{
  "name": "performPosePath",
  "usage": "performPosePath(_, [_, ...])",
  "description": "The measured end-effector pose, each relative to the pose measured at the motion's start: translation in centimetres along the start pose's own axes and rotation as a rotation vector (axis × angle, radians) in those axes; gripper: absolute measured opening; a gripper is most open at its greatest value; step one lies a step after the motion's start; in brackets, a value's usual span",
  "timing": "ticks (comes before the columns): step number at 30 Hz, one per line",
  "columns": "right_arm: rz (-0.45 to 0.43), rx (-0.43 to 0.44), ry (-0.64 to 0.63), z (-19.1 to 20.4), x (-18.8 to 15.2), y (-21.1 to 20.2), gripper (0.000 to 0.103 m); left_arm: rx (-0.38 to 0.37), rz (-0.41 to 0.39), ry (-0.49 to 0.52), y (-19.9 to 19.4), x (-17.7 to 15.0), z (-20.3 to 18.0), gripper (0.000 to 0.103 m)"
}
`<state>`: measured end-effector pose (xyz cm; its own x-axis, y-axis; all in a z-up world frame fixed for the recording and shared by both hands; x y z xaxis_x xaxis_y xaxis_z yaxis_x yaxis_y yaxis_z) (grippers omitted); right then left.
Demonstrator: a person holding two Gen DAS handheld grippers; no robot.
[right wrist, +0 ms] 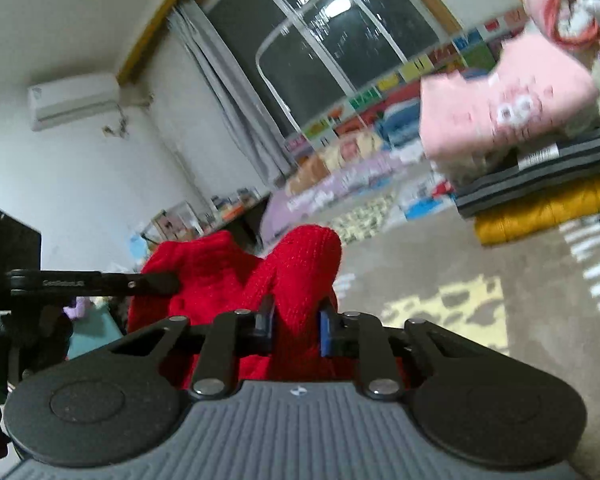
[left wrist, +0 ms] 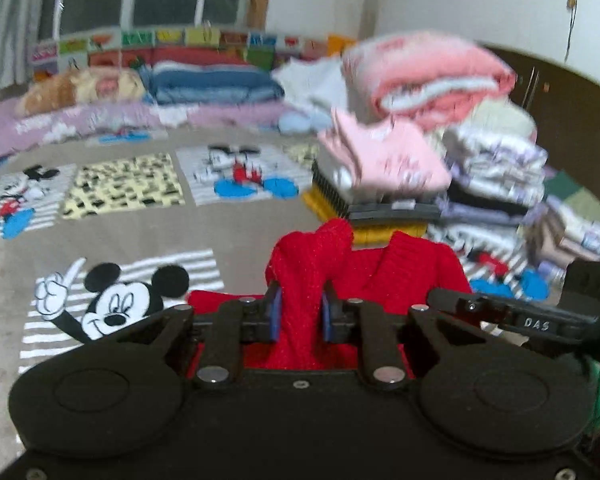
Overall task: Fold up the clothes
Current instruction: 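Lift the red sweater with both grippers and shake it out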
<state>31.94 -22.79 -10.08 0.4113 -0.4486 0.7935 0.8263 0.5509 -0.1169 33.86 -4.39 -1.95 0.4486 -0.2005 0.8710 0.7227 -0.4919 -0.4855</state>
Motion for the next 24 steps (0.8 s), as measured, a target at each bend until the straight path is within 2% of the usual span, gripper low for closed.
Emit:
performPosePath(5, [-0.078, 0.039, -0.041, 2.7, 1.3, -3.2, 0.020, 0.015, -0.117, -0.019, -5.0, 0.2, -2.0, 0.015])
performPosePath(13, [-0.175, 0.052, -0.133, 8.5, 3.5, -8.9, 0.019, 0.024, -0.253, -0.038, -11.8, 0.8, -4.6, 0.014])
performPosePath(19, [-0.245, 0.064, -0.183, 13.0, 6.2, -12.4, 0.019, 0.027, -0.345, -0.014, -16.7, 2.4, -6.2, 0.014])
performPosePath(24, [-0.268, 0.077, -0.284, 17.6, 9.0, -15.1, 0.019, 0.012, -0.431, -0.017, -20.8, 3.8, -7.3, 0.014])
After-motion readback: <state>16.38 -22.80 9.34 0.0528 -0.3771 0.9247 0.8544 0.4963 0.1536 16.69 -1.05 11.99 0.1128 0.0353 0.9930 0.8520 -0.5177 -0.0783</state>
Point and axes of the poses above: each gripper's, at about its wrist camera, not at the fingertips, and y roughly the way its jaws point, z to its left, x to its top, the point moved 10 cm from there along y, roughly the way its jaws point, and after that the axes turned 3 degrees about y, right-handed, at the moved point
